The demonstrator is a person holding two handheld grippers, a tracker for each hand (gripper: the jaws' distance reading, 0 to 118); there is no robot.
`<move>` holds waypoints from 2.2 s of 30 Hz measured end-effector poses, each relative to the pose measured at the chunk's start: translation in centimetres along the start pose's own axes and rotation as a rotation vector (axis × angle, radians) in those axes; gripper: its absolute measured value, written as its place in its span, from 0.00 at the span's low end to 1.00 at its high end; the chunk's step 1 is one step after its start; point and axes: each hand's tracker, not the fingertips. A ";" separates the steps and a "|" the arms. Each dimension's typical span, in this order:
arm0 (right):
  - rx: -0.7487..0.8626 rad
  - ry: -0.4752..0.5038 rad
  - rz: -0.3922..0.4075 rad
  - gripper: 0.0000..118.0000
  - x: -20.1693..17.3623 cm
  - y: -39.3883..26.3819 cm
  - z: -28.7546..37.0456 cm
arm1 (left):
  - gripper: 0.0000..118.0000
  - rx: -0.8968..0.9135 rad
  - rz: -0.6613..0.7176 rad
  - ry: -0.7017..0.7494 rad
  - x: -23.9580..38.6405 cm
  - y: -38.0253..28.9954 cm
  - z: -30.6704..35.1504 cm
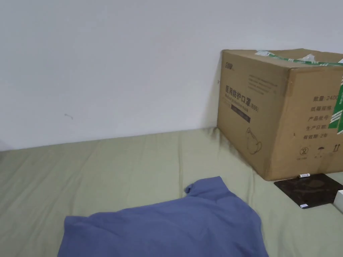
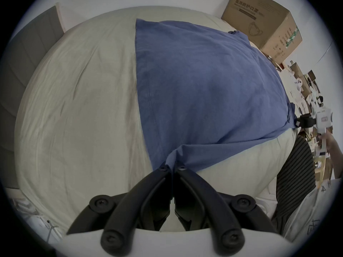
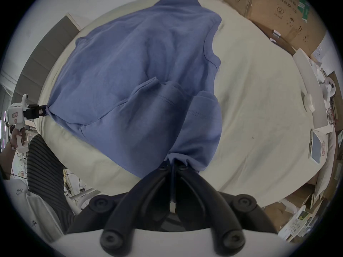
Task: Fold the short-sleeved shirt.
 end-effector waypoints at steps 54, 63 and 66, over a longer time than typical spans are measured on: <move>0.951 0.151 -0.131 0.00 -9.7 -1.7 13.4 | 0.96 -0.130 0.282 0.196 1.4 -0.6 -5.0; 0.866 0.103 -0.193 0.00 -7.8 -2.4 11.7 | 0.74 -0.035 0.256 0.228 2.8 -1.1 -3.0; 0.824 0.086 -0.198 0.00 -6.7 -2.5 11.3 | 0.42 0.066 0.262 0.202 2.8 -1.2 0.0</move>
